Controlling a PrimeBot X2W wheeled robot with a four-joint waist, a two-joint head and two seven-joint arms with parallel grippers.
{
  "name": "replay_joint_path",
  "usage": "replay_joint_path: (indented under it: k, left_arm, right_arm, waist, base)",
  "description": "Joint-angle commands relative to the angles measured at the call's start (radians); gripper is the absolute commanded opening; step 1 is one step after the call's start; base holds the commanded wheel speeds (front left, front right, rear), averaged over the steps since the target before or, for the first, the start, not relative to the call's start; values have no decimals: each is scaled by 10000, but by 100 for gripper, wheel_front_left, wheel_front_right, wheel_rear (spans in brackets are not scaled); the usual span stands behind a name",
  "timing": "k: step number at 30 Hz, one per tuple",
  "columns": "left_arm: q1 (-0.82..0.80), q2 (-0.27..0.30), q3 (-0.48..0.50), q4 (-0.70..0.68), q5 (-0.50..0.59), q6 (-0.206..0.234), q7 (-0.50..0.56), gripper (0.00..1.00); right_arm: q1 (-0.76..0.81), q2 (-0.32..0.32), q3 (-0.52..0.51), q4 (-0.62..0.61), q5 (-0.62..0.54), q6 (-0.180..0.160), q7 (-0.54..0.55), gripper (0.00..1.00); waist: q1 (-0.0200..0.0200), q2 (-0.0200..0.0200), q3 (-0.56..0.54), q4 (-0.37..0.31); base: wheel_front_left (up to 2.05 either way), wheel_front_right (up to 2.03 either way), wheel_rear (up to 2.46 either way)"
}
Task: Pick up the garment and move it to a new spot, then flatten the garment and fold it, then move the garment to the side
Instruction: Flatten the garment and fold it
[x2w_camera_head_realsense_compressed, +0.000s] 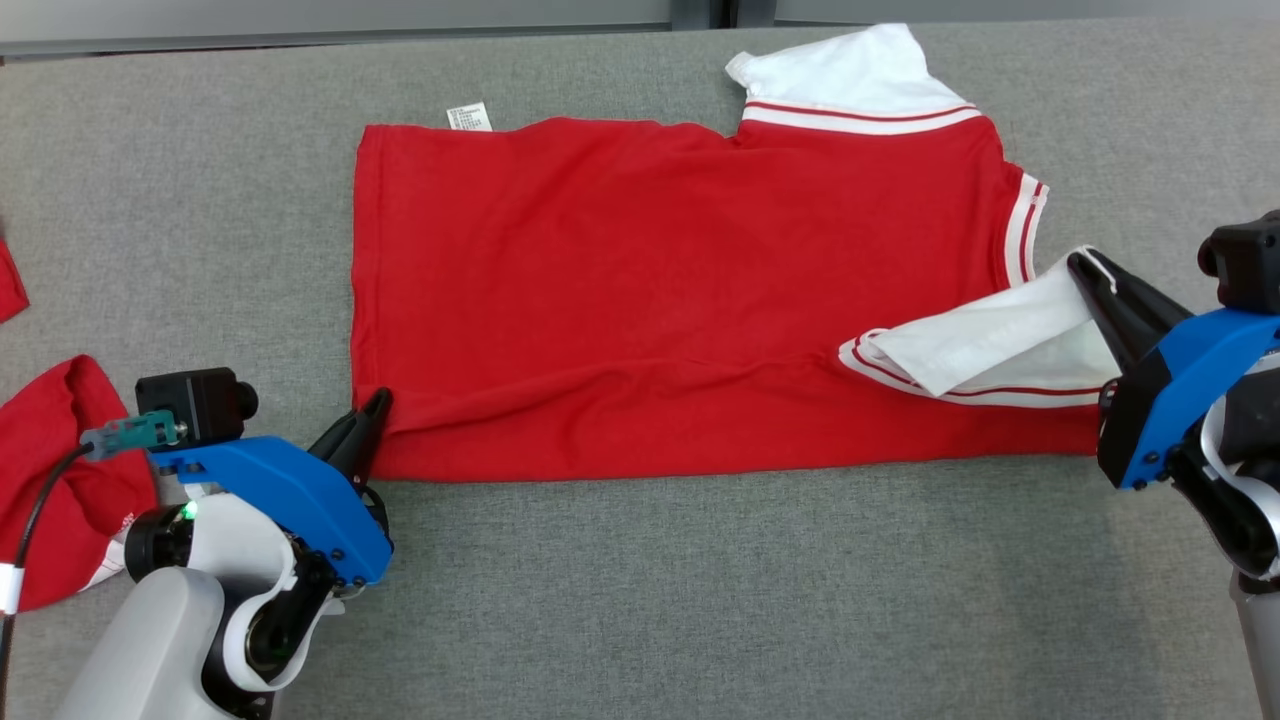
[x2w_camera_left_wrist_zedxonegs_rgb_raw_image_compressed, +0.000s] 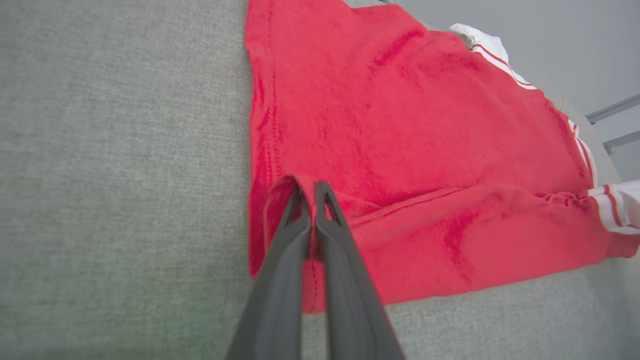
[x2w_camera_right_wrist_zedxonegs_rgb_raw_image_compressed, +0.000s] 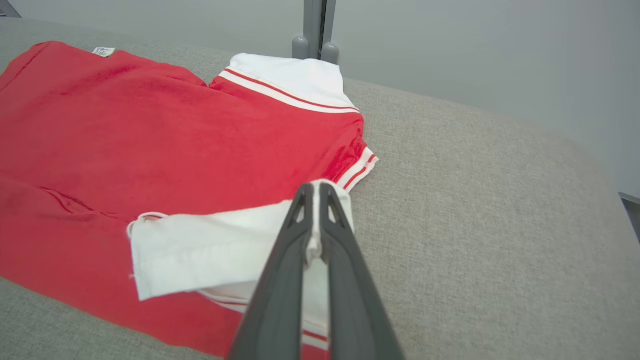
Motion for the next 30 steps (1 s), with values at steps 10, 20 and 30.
replay_joint_path:
  k: [10, 20, 30]
  left_arm:
    - [-498, -402, -56, 539, 214, 9, -664, 100]
    - [195, -633, -115, 740, 880, -12, -2340, 100]
    - [849, -688, -793, 1390, 1862, 356, -3031, 100]
  right_arm:
    - [-785, 68, 11, 824, 73, 3, -1028, 100]
    - [-91, 544, -405, 952, 174, 1, -1853, 100]
    - [2046, 1894, -2247, 693, -700, 1, -643, 100]
  waist:
    - [-2, 0, 118, 248]
    - [-2, 0, -456, 342]
    - [-2, 0, -929, 261]
  base:
    - [0, 0, 0]
    - [0, 0, 0]
    - [0, 0, 0]
